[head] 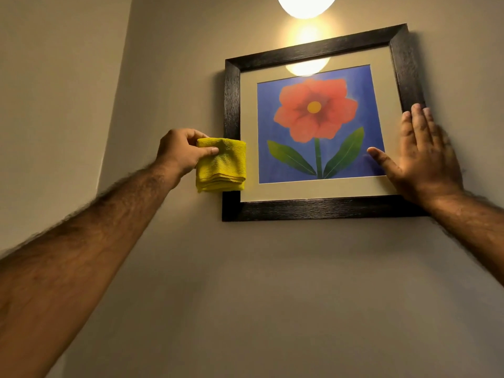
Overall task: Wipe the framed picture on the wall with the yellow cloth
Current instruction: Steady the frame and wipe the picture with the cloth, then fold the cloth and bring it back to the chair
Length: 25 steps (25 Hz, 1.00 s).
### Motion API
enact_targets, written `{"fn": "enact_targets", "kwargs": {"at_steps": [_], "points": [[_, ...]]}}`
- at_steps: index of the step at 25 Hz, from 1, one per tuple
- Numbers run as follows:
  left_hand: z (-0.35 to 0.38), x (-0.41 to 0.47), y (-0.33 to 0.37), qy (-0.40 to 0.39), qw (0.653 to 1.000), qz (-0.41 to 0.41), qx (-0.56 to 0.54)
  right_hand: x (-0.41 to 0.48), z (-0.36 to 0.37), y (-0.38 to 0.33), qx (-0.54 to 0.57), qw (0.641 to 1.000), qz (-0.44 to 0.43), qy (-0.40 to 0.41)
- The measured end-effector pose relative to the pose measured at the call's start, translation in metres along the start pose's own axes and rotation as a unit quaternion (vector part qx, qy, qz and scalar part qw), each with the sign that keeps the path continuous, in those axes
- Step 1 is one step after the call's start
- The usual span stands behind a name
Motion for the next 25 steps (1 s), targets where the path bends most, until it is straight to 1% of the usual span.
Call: {"fn": "enact_targets", "kwargs": {"at_steps": [2, 3, 4, 5, 6, 7, 8, 9, 10, 12, 13, 14, 15, 17, 18, 20, 23, 25], "points": [[-0.014, -0.008, -0.006, 0.002, 0.999, -0.017, -0.034, -0.001, -0.009, -0.016, 0.012, 1.0, -0.001, -0.009], [-0.02, -0.012, -0.009, 0.006, 0.998, -0.022, -0.051, -0.002, -0.016, -0.033, 0.026, 0.999, -0.026, -0.007], [-0.026, -0.016, -0.012, 0.011, 0.997, -0.027, -0.07, -0.004, -0.022, -0.058, 0.058, 0.996, -0.068, -0.007], [-0.034, -0.02, -0.014, 0.018, 0.996, -0.03, -0.086, -0.008, -0.028, -0.091, 0.112, 0.987, -0.116, -0.011], [-0.039, -0.025, -0.016, 0.023, 0.994, -0.032, -0.098, -0.014, -0.035, -0.126, 0.185, 0.97, -0.155, -0.023], [-0.046, -0.031, -0.018, 0.026, 0.994, -0.033, -0.104, -0.021, -0.04, -0.164, 0.275, 0.945, -0.17, -0.051], [-0.052, -0.038, -0.02, 0.028, 0.993, -0.034, -0.107, -0.029, -0.045, -0.199, 0.371, 0.911, -0.151, -0.093], [-0.06, -0.045, -0.023, 0.029, 0.993, -0.037, -0.108, -0.038, -0.047, -0.232, 0.46, 0.869, -0.103, -0.152], [-0.071, -0.053, -0.026, 0.03, 0.993, -0.042, -0.106, -0.048, -0.044, -0.263, 0.523, 0.82, -0.043, -0.228], [-0.089, -0.068, -0.037, 0.034, 0.992, -0.057, -0.107, -0.071, -0.03, -0.304, 0.582, 0.711, 0.047, -0.392], [-0.102, -0.077, -0.043, 0.039, 0.992, -0.066, -0.102, -0.084, -0.025, -0.321, 0.603, 0.654, 0.072, -0.451], [-0.115, -0.086, -0.051, 0.044, 0.992, -0.078, -0.094, -0.097, -0.02, -0.336, 0.617, 0.611, 0.087, -0.489], [-0.129, -0.096, -0.059, 0.048, 0.991, -0.092, -0.087, -0.11, -0.017, -0.35, 0.632, 0.575, 0.099, -0.51], [-0.159, -0.116, -0.076, 0.05, 0.987, -0.127, -0.085, -0.138, -0.012, -0.381, 0.655, 0.517, 0.125, -0.536], [-0.174, -0.128, -0.085, 0.048, 0.983, -0.149, -0.093, -0.153, -0.01, -0.396, 0.66, 0.493, 0.138, -0.549], [-0.198, -0.152, -0.102, 0.04, 0.972, -0.198, -0.116, -0.179, -0.004, -0.421, 0.663, 0.457, 0.158, -0.572], [-0.243, -0.2, -0.132, 0.055, 0.95, -0.28, -0.127, -0.23, -0.003, -0.467, 0.659, 0.389, 0.194, -0.614], [-0.272, -0.237, -0.159, 0.072, 0.932, -0.334, -0.125, -0.267, -0.007, -0.499, 0.645, 0.359, 0.211, -0.641]]}}
Point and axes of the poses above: each hand's wrist, its own x-axis towards the middle knuckle, its own z-axis out of the palm, y = z × x, the point moved 4 cm from there along x, towards the middle knuckle, and after that the axes turned 3 degrees about -x, right-handed, at the moved point
